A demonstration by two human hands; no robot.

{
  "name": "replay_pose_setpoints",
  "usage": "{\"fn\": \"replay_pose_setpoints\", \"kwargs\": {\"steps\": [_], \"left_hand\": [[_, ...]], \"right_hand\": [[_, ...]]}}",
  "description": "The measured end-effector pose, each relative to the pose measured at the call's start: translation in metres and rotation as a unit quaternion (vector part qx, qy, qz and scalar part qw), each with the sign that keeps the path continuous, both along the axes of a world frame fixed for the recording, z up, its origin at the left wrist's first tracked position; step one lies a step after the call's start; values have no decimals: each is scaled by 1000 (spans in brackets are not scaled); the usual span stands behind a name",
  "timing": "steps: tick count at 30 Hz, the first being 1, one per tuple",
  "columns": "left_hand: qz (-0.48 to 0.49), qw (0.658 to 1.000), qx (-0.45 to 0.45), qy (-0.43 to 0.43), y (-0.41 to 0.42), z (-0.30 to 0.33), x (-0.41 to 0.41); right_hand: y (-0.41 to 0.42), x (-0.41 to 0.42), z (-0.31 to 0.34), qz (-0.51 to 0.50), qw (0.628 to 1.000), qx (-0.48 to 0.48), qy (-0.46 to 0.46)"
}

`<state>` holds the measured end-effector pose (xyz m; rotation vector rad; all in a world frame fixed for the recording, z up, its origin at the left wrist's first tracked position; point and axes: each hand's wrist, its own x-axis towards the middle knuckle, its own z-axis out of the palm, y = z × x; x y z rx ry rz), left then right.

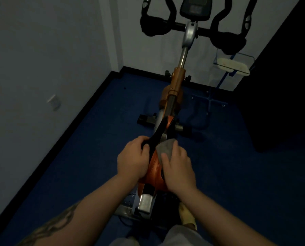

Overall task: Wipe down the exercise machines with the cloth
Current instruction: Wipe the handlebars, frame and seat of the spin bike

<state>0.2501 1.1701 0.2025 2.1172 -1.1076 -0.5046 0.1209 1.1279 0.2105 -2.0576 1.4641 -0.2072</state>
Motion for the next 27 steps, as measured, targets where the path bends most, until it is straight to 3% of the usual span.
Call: {"fn": "replay_pose_setpoints", "kwargs": {"steps": [6, 10, 16, 18, 20, 22, 24, 27], "left_hand": [[27, 999, 13, 17, 0, 0, -2], [61, 998, 10, 18, 0, 1, -4], [176, 984, 16, 8, 2, 1, -13], [238, 971, 23, 24, 3, 1, -17], [289, 956, 26, 41, 3, 0, -20], [333, 940, 20, 67, 2, -2, -25], [372, 923, 6, 98, 3, -2, -31], [417, 900, -25, 123, 3, -4, -52]], "right_hand": [[-71, 45, -6, -83, 991, 95, -41], [-48, 16, -6, 10, 996, 70, -55], [-138, 55, -22, 95, 992, -63, -46], [-152, 58, -17, 201, 969, -144, 18], [-135, 54, -15, 352, 906, -234, 41], [-113, 45, -16, 454, 864, -218, -30], [-118, 41, -10, 497, 845, -185, -68], [-169, 53, -18, 490, 846, -209, -14]]}}
